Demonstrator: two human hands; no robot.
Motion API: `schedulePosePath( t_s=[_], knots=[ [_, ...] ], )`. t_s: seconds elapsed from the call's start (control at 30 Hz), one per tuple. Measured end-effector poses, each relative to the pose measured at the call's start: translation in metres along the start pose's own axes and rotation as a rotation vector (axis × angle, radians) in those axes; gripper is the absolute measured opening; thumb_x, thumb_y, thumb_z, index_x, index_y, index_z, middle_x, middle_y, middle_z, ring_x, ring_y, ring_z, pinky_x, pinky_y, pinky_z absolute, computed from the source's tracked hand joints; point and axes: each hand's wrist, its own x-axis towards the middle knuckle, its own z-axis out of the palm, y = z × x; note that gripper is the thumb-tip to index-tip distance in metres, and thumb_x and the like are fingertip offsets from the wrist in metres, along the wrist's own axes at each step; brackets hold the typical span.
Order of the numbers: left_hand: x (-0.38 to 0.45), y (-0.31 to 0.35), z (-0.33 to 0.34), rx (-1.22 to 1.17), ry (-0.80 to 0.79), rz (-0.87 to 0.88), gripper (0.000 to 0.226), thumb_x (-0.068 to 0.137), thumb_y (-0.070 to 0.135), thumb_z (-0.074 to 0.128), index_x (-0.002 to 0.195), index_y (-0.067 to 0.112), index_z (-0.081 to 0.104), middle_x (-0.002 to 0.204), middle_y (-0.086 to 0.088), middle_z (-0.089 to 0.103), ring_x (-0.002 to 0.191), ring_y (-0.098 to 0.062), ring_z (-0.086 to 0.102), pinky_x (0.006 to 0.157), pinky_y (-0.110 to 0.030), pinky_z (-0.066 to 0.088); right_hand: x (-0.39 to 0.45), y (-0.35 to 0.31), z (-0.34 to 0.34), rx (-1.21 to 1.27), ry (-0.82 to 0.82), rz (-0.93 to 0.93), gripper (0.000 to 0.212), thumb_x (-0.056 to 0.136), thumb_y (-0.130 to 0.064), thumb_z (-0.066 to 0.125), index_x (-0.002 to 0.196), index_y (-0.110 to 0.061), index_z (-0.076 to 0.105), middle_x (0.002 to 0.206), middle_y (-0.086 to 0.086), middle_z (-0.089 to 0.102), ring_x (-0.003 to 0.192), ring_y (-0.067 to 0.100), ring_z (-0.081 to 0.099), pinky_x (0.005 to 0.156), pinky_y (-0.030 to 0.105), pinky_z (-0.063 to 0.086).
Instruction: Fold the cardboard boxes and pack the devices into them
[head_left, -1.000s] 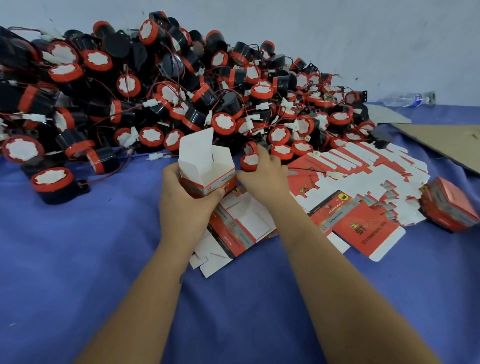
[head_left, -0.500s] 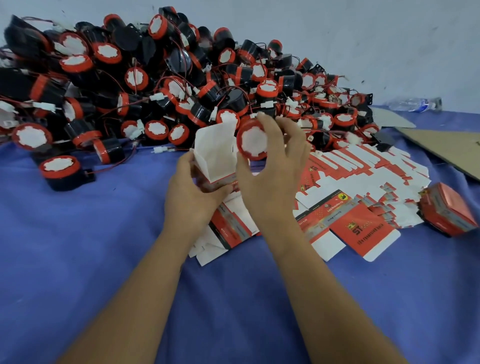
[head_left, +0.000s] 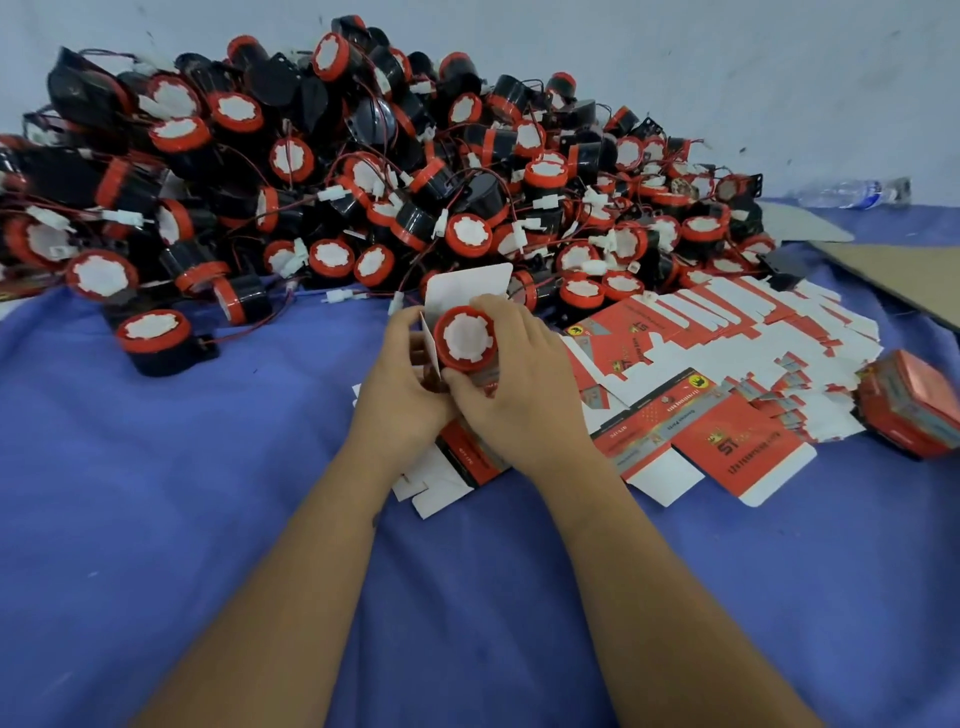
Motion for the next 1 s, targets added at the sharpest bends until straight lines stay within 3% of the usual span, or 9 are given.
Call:
schedulePosePath(
  t_s=[0.1, 0.23, 0.43, 0.53, 0.67, 0.77, 0.87, 0.93, 1.0],
  knots=[
    [0.001, -0.001, 0.000, 0.000, -0.013, -0.018, 0.077, 0.077, -0.001, 0.078, 0.119, 0.048, 0.037, 0.106, 0.017, 0.059, 0.080, 0.008, 0.064, 0.062, -0.011, 0.050, 0.000, 0.000, 0.000, -0.030, 0.000, 0.005, 0.048, 0.080, -0.025, 0.075, 0.121, -0.012, 0.055, 0.119, 0.000, 0.059, 0.106, 0.019, 0.054, 0.091, 0.021, 0.030],
    [0.001, 0.000, 0.000, 0.013, -0.002, -0.018, 0.077, 0.078, 0.002, 0.078, 0.113, 0.055, 0.036, 0.106, 0.019, 0.058, 0.081, 0.010, 0.063, 0.062, -0.009, 0.049, 0.001, -0.001, 0.001, -0.087, -0.007, 0.003, 0.044, 0.081, -0.028, 0.072, 0.120, -0.012, 0.059, 0.118, 0.001, 0.057, 0.098, 0.019, 0.056, 0.086, 0.025, 0.035],
    [0.000, 0.002, 0.000, 0.033, -0.002, -0.047, 0.077, 0.083, 0.008, 0.076, 0.141, 0.036, 0.033, 0.117, 0.012, 0.058, 0.091, -0.005, 0.064, 0.074, -0.023, 0.053, 0.000, -0.001, 0.005, -0.178, -0.008, 0.017, 0.028, 0.088, -0.024, 0.063, 0.109, -0.009, 0.072, 0.111, 0.006, 0.069, 0.100, 0.025, 0.063, 0.093, 0.027, 0.029],
    [0.000, 0.003, 0.002, 0.016, -0.001, -0.050, 0.079, 0.085, 0.011, 0.074, 0.146, 0.036, 0.031, 0.114, 0.021, 0.055, 0.090, 0.008, 0.061, 0.071, -0.010, 0.048, 0.002, -0.001, 0.005, -0.233, -0.008, 0.016, 0.025, 0.089, -0.024, 0.057, 0.096, -0.009, 0.076, 0.106, 0.004, 0.071, 0.099, 0.027, 0.061, 0.090, 0.031, 0.028],
    [0.000, 0.007, 0.002, -0.052, -0.004, -0.081, 0.066, 0.091, 0.010, 0.065, 0.135, 0.049, 0.036, 0.104, 0.032, 0.060, 0.086, 0.025, 0.055, 0.065, 0.001, 0.042, 0.001, 0.000, 0.006, -0.327, -0.013, 0.049, 0.031, 0.096, -0.031, 0.051, 0.092, -0.017, 0.078, 0.105, -0.003, 0.062, 0.102, 0.022, 0.043, 0.087, 0.033, 0.026],
    [0.000, 0.008, 0.003, -0.137, -0.014, -0.073, 0.055, 0.096, 0.014, 0.059, 0.130, 0.053, 0.040, 0.103, 0.040, 0.063, 0.096, 0.017, 0.060, 0.073, -0.004, 0.047, 0.004, 0.004, 0.001, 0.020, -0.091, 0.120, 0.027, 0.097, -0.030, 0.055, 0.102, -0.016, 0.077, 0.106, -0.003, 0.061, 0.107, 0.019, 0.043, 0.091, 0.025, 0.031],
    [0.001, 0.007, 0.002, -0.199, 0.076, -0.128, 0.046, 0.098, 0.034, 0.057, 0.141, 0.043, 0.042, 0.113, 0.023, 0.065, 0.104, 0.001, 0.063, 0.085, -0.022, 0.051, 0.006, 0.001, -0.007, 0.576, -0.051, 0.316, 0.019, 0.092, -0.023, 0.059, 0.089, -0.012, 0.074, 0.095, 0.003, 0.065, 0.093, 0.011, 0.057, 0.081, 0.017, 0.043],
    [0.002, 0.005, 0.002, -0.135, 0.136, -0.160, 0.041, 0.097, 0.033, 0.059, 0.136, 0.039, 0.047, 0.110, 0.019, 0.064, 0.101, -0.005, 0.064, 0.083, -0.028, 0.053, 0.007, 0.002, -0.007, 0.691, 0.106, 0.456, 0.017, 0.091, -0.017, 0.058, 0.077, -0.007, 0.062, 0.077, 0.009, 0.058, 0.073, 0.010, 0.054, 0.067, 0.018, 0.045],
    [0.003, 0.004, 0.001, -0.126, 0.177, -0.195, 0.029, 0.095, 0.023, 0.059, 0.117, 0.042, 0.059, 0.101, 0.018, 0.068, 0.095, -0.008, 0.067, 0.079, -0.030, 0.055, 0.010, 0.005, -0.008, 0.628, 0.211, 0.554, 0.017, 0.091, -0.016, 0.060, 0.076, -0.009, 0.054, 0.071, 0.004, 0.050, 0.065, 0.006, 0.045, 0.060, 0.016, 0.040]
  ],
)
